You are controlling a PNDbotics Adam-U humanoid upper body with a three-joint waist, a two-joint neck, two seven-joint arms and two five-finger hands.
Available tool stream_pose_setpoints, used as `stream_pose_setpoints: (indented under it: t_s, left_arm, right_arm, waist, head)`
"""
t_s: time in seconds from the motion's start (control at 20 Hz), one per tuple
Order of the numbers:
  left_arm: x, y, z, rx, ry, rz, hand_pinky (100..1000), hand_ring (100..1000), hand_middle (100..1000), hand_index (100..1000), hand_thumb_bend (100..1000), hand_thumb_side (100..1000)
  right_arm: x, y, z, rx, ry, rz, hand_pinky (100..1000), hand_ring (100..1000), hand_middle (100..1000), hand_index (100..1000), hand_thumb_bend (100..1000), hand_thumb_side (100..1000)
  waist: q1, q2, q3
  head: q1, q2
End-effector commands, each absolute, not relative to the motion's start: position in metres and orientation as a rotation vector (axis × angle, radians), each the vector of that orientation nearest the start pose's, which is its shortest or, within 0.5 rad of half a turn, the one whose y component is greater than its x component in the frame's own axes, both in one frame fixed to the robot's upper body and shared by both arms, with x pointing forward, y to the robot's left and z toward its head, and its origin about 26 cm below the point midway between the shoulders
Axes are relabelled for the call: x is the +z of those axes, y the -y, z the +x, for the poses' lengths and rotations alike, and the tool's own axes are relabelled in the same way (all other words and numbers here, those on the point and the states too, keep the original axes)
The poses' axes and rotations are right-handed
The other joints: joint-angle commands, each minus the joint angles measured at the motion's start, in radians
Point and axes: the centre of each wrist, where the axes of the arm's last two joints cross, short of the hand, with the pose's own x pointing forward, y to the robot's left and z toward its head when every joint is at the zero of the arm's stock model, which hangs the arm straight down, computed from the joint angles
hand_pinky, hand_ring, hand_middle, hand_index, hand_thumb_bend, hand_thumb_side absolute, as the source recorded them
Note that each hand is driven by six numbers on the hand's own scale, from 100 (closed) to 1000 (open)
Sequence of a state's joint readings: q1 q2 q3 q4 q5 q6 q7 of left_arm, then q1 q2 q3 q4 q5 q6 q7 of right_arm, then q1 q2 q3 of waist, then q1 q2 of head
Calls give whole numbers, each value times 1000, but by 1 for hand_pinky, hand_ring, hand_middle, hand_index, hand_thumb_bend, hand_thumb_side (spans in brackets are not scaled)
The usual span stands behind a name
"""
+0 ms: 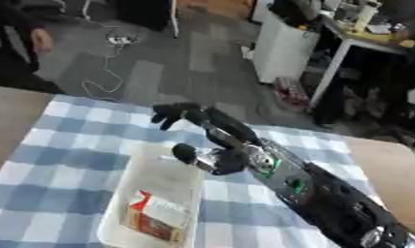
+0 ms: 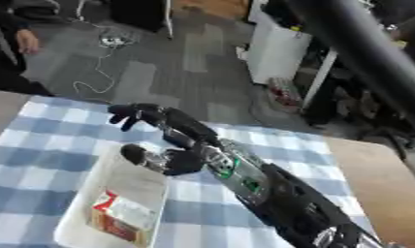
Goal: Pick up objects on the table and place them in the box.
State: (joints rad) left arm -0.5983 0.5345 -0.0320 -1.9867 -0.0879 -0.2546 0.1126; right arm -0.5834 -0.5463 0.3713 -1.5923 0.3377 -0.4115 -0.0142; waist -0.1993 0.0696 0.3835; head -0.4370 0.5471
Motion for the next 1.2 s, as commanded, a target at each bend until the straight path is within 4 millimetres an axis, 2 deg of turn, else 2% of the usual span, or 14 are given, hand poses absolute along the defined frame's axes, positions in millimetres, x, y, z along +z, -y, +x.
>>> stream_pose_setpoints:
  t_s: [0.05, 0.1, 0.15, 0.2, 0.25, 0.35, 0.4, 0.45, 0.6, 0.75, 0.85, 0.95, 1.1, 1.2]
  left_arm:
    - [308, -252, 306, 733, -3250, -434, 419, 465, 638, 763, 155, 908]
    - [307, -253, 306, 737, -3252, -439, 419, 465, 638, 763, 155, 908]
    - [305, -253, 306, 741, -3254, -445, 418, 464, 638, 763, 153, 909]
    - [303, -255, 306, 748, -3258, -459, 418, 464, 638, 762, 153, 909]
    - [301, -256, 306, 755, -3262, -473, 417, 464, 638, 762, 151, 909]
    - [295, -260, 306, 771, -3269, -505, 417, 464, 638, 761, 150, 908]
    - [291, -261, 306, 781, -3271, -521, 417, 464, 638, 762, 150, 908]
    - [289, -262, 306, 789, -3271, -531, 420, 466, 638, 756, 147, 905]
    - [275, -267, 305, 845, -3263, -555, 419, 467, 639, 756, 143, 904]
    - [261, -270, 304, 911, -3260, -584, 415, 465, 639, 755, 136, 905]
    - [250, -272, 302, 971, -3259, -608, 411, 464, 639, 755, 130, 906]
    - [240, -274, 301, 1034, -3254, -628, 409, 465, 639, 756, 126, 907]
    - [225, -279, 298, 1102, -3255, -682, 402, 461, 638, 756, 120, 909]
    - [216, -281, 295, 1148, -3259, -705, 397, 458, 638, 756, 116, 911]
  right_arm:
    - [181, 229, 372, -1641, -3155, 476, 827, 687, 769, 971, 331, 1000]
    - [181, 229, 371, -1628, -3165, 471, 837, 693, 772, 975, 332, 1000]
    - [180, 230, 370, -1620, -3172, 466, 741, 646, 747, 947, 312, 1000]
    - [180, 232, 366, -1619, -3174, 460, 695, 624, 723, 937, 300, 1000]
    - [180, 235, 362, -1627, -3174, 457, 680, 603, 669, 902, 248, 1000]
    - [179, 243, 350, -1699, -3157, 461, 665, 592, 649, 880, 146, 1000]
    - [178, 248, 343, -1749, -3142, 454, 682, 603, 654, 888, 208, 1000]
    - [179, 252, 336, -1778, -3141, 441, 444, 481, 572, 827, 100, 1000]
    - [178, 272, 305, -1817, -3210, 350, 293, 404, 505, 766, 100, 1000]
    - [173, 289, 279, -1696, -3355, 301, 228, 340, 455, 715, 100, 1000]
    - [155, 301, 265, -1500, -3505, 285, 194, 293, 404, 672, 100, 1000]
    - [137, 308, 255, -1183, -3662, 339, 168, 262, 358, 641, 100, 1000]
    - [108, 303, 240, -511, -3836, 426, 177, 250, 343, 635, 102, 1000]
    - [95, 297, 233, -204, -3837, 464, 188, 257, 348, 636, 111, 1000]
  waist:
    - [14, -8, -4]
    - [16, -9, -6]
    - [18, -10, -10]
    - [22, -12, -17]
    - [26, -14, -24]
    - [36, -19, -44]
    - [42, -23, -56]
    - [46, -26, -65]
    - [65, -39, -110]
    - [81, -46, -151]
    - [89, -49, -181]
    - [95, -47, -206]
    - [106, -37, -247]
    - [113, -35, -275]
  head:
    - [-2, -15]
    - [-1, -14]
    - [2, -14]
    - [5, -14]
    - [7, -16]
    - [12, -26]
    - [17, -30]
    - [21, -32]
    - [43, -44]
    - [63, -58]
    - [78, -67]
    - [91, -78]
    - [104, -95]
    - [115, -91]
